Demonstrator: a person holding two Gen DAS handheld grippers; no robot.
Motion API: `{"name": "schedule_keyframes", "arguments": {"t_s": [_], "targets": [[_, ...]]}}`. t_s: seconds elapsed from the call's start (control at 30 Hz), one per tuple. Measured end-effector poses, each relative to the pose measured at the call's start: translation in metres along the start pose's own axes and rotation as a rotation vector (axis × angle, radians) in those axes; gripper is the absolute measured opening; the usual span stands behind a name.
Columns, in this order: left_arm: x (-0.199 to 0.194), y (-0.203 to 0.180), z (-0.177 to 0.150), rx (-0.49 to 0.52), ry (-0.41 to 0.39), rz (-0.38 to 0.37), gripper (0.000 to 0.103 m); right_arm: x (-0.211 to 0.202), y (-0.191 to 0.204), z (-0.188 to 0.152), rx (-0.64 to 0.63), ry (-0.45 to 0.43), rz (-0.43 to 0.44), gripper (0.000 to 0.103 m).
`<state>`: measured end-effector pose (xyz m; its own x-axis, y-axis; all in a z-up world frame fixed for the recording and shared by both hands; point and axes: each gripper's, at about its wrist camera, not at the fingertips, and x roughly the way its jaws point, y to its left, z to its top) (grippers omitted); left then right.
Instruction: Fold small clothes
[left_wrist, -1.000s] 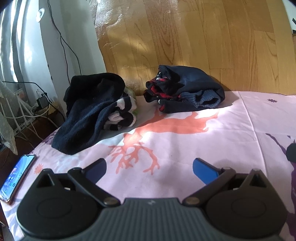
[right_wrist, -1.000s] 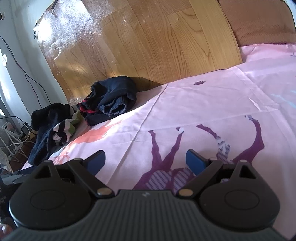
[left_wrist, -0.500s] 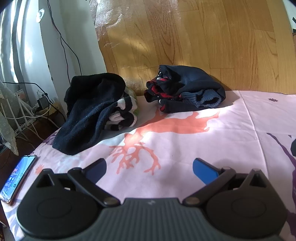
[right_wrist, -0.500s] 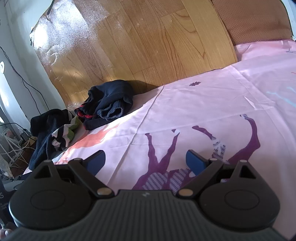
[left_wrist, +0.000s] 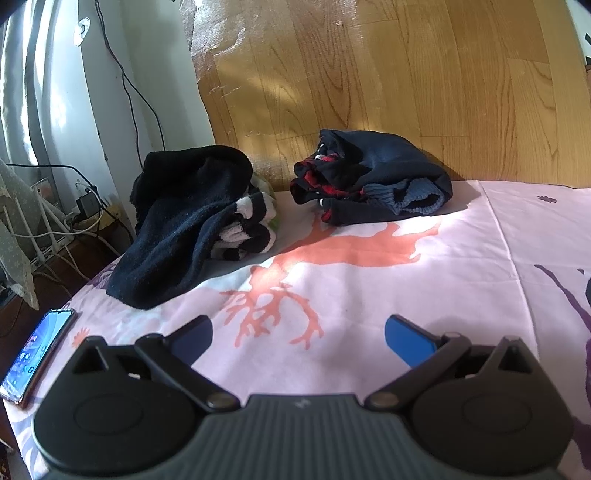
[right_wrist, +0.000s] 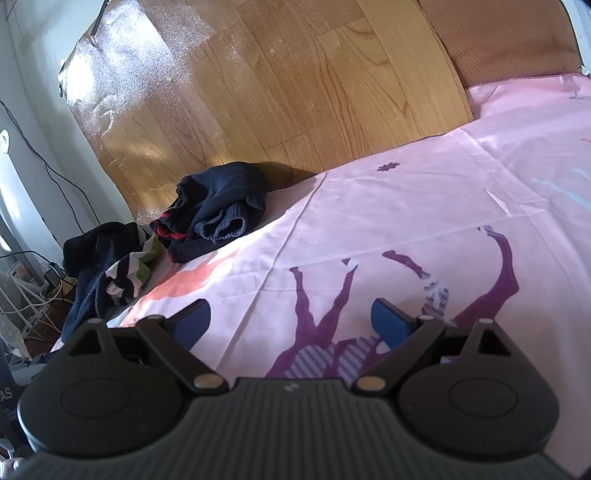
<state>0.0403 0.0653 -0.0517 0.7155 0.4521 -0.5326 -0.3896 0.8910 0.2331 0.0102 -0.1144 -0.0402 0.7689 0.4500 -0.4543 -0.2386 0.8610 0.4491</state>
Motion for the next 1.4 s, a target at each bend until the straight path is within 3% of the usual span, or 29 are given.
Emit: {"name": "schedule_keyframes", "arguments": {"t_s": [1.4], "targets": [[0.0019, 0.0005, -0.0002, -0.004, 0.014, 0.015, 0.103, -0.0009, 0.0001, 0.0002, -0.008, -0.003, 0.003, 0.095]]}}
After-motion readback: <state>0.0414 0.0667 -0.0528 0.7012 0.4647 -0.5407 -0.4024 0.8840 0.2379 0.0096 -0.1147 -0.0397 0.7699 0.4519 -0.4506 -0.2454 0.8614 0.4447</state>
